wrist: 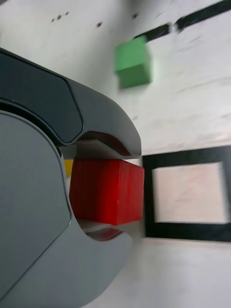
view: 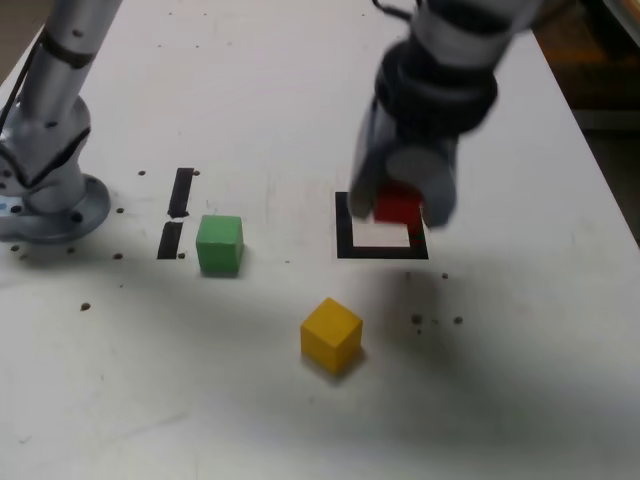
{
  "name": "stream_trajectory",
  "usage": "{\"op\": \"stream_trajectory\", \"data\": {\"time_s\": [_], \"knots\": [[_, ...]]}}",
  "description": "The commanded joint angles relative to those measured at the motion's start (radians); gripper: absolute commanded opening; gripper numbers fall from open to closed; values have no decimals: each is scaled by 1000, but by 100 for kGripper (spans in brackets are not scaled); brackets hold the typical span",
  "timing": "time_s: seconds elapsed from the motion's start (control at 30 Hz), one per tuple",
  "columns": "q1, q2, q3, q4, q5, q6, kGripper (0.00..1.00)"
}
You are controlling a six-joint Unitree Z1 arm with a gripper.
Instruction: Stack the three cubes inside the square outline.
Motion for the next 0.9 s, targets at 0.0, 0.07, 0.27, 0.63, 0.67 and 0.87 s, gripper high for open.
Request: {"op": "stream_trajectory", "data": {"time_s": [0.0, 0.07, 0.27, 0.63, 0.67, 0.87], "knots": [[24, 3, 38, -1, -5, 27, 21], [44, 2, 69, -21, -7, 44, 20], [73, -9, 173, -140, -21, 64, 19], [124, -114, 371, -297, 11, 27, 19], [126, -120, 380, -310, 9, 28, 19], [130, -106, 397, -388, -31, 36, 19]]}}
